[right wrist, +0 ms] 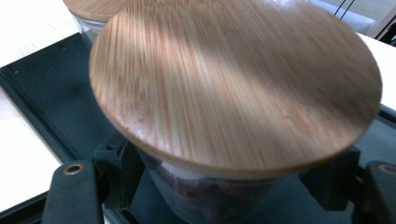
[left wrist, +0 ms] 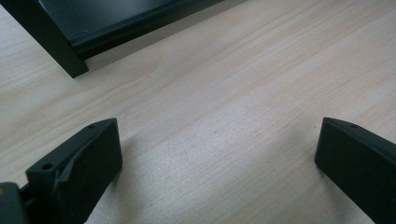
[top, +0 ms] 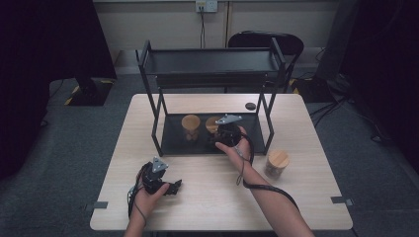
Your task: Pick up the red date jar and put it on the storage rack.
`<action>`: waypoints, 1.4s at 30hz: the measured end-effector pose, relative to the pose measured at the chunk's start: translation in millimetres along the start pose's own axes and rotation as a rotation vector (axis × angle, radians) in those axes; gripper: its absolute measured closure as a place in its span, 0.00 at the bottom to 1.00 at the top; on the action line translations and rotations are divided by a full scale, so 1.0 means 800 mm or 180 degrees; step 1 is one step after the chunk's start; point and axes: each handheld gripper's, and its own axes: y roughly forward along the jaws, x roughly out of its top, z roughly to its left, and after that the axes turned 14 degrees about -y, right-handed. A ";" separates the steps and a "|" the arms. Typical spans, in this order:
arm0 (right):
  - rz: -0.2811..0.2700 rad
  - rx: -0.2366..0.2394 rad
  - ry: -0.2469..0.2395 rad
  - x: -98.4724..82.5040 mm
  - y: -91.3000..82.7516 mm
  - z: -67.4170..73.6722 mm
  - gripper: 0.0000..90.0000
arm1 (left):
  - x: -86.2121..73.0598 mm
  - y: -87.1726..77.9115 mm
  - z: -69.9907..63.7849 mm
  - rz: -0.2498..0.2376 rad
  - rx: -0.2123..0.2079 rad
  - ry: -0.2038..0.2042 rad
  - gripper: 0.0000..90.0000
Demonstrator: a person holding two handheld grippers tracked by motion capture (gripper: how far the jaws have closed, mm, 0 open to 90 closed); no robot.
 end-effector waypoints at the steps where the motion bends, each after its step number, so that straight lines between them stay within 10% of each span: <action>1: 0.0001 -0.0001 0.0002 0.000 0.001 0.000 0.28 | 0.000 0.000 0.000 0.0000 0.0000 0.0000 0.00; 42: 0.0025 0.0015 0.0050 0.000 0.032 -0.001 0.28 | 0.000 0.000 0.000 0.0000 -0.0001 0.0000 0.00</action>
